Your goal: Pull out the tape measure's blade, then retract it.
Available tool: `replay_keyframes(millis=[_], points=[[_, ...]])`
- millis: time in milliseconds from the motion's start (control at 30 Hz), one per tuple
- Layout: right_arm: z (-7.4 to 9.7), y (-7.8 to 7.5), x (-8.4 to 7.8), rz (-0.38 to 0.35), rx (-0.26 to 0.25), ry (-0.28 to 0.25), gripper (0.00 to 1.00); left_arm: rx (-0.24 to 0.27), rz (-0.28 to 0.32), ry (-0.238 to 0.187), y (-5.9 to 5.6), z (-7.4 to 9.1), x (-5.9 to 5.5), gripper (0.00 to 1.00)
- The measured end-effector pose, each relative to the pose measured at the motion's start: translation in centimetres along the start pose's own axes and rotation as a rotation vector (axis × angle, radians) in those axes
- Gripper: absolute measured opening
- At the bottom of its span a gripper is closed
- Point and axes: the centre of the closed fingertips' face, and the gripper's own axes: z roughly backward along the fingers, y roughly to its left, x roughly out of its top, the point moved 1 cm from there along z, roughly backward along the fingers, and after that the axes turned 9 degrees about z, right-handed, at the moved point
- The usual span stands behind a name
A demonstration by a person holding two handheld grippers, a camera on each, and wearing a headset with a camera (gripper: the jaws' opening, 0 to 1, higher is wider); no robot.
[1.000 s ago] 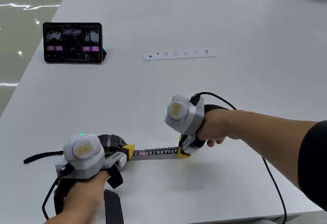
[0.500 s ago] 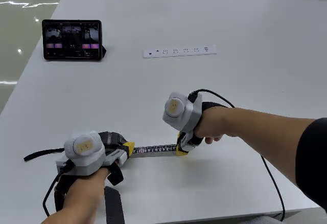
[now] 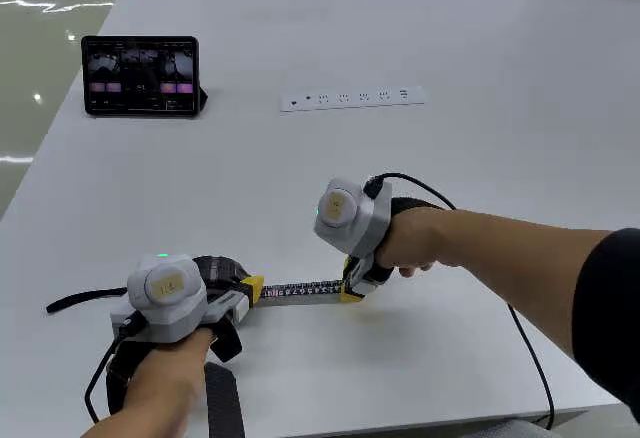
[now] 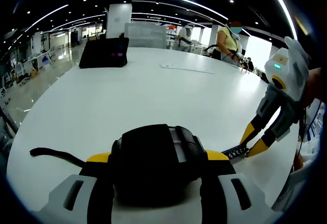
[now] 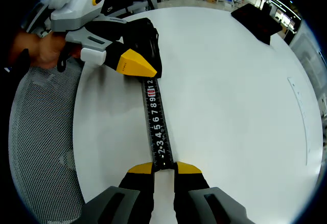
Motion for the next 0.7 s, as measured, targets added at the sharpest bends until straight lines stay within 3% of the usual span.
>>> replay_keyframes(millis=[367, 700], points=[[-0.27, -0.05, 0.19, -0.001, -0.002, -0.002, 0.10, -0.005, 0.006, 0.003, 0.07, 0.04, -0.01, 0.65], [-0.23, -0.09, 0.37, 0.028, 0.006, -0.036, 0.10, -0.024, 0.034, 0.025, 0.11, 0.20, -0.01, 0.64]])
